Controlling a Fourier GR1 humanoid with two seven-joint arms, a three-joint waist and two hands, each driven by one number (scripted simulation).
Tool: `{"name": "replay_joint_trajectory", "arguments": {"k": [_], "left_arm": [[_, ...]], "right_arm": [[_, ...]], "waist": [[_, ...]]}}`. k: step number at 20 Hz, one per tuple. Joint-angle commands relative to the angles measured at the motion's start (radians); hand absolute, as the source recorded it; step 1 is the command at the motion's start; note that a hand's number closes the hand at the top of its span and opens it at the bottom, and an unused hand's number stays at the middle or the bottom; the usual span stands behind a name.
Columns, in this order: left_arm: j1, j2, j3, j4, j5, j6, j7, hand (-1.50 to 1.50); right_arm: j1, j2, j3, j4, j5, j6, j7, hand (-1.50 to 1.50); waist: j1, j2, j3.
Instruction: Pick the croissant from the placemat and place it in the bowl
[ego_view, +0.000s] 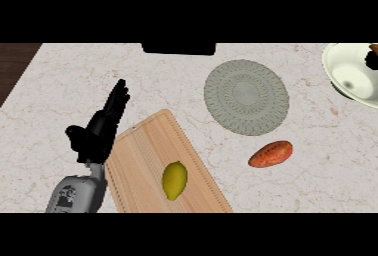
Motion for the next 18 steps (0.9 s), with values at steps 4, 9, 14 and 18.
{"name": "replay_joint_trajectory", "arguments": {"k": [4, 9, 14, 18], "left_arm": [[0.01, -0.022, -0.019, 0.019, -0.024, 0.02, -0.037, 0.0], [0.052, -0.011, -0.023, -0.003, 0.001, -0.011, -0.042, 0.0], [0.03, 0.01, 0.001, 0.001, 0.004, -0.014, -0.032, 0.0], [0.011, 0.018, 0.02, 0.046, 0.014, -0.021, -0.048, 0.0]], "right_arm": [[0.064, -0.014, -0.115, 0.094, -0.124, 0.121, -0.12, -1.5], [0.099, -0.062, -0.199, 0.079, -0.218, 0.22, -0.309, -1.5], [0.098, -0.031, -0.275, 0.028, -0.3, 0.153, -0.433, -1.5], [0.061, -0.049, -0.318, 0.015, -0.346, 0.132, -0.43, -1.5]], "waist": [[-0.005, 0.001, 0.001], [0.001, 0.002, 0.003], [-0.007, -0.002, 0.002], [-0.014, -0.006, 0.0]]}}
